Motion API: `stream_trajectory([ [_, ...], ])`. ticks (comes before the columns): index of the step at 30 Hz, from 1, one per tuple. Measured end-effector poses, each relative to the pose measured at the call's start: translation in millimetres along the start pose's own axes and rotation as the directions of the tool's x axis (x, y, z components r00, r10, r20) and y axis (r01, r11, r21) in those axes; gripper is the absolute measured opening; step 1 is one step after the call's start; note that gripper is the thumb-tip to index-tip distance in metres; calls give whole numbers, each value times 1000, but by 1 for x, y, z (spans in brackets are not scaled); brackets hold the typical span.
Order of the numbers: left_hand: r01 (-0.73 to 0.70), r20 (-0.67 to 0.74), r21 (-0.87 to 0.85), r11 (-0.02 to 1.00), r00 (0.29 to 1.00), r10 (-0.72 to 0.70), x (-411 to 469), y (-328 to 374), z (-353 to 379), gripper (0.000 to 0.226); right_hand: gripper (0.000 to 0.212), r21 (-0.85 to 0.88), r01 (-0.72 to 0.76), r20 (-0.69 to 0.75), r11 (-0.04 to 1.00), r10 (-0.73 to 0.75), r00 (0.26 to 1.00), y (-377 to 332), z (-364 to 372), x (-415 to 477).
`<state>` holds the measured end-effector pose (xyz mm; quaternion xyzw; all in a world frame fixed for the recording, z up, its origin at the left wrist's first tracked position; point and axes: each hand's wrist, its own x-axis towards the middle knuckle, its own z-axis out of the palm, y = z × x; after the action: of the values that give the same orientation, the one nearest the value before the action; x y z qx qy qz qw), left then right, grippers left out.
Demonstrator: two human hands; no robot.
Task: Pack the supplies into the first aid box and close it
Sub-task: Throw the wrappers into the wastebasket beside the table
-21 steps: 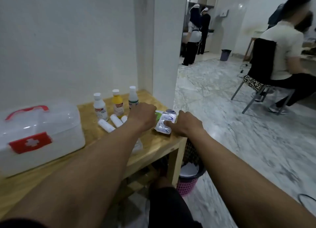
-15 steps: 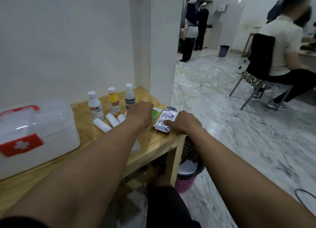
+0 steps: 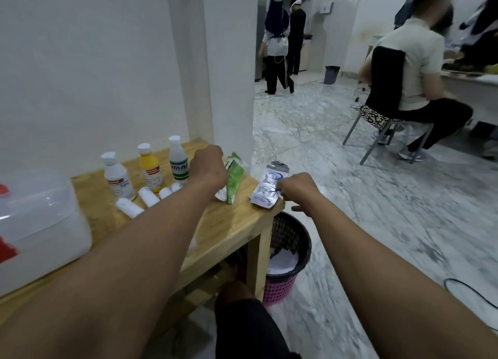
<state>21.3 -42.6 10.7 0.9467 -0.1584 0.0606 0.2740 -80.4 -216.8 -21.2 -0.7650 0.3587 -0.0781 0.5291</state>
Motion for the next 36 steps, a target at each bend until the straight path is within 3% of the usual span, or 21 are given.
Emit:
stream_trajectory([
  [2, 15, -20, -98, 995, 1000, -17, 4, 13, -1, 49, 15, 79, -32, -1, 996, 32, 999, 2, -12, 2],
  [7, 55, -16, -241, 969, 998, -61, 14, 50, 3, 20, 8, 146, -33, -49, 989, 41, 998, 6, -40, 18],
  [12, 115, 45, -372, 921, 993, -106, 36, 77, 24, 31, 2, 146, -34, -126, 989, 53, 991, 20, -65, 47],
  [16, 173, 179, -406, 898, 978, -107, 60, 98, 48, 28, 16, 143, -56, -152, 988, 78, 985, 39, -73, 77],
  [25, 143, 416, -184, 972, 908, -54, 118, 112, 121, 32, 17, 143, -197, -105, 970, 213, 971, 98, -49, 154],
  [31, 6, 512, 71, 997, 858, -42, 159, 108, 178, 29, 6, 107, -307, -102, 946, 318, 943, 149, -19, 205],
  [34, -127, 581, 242, 962, 813, -39, 174, 104, 210, 12, 24, 98, -358, -90, 928, 367, 926, 170, -4, 219],
  [36, -199, 604, 339, 919, 795, -51, 182, 99, 233, 30, 36, 93, -381, -84, 920, 388, 918, 183, 6, 227],
])
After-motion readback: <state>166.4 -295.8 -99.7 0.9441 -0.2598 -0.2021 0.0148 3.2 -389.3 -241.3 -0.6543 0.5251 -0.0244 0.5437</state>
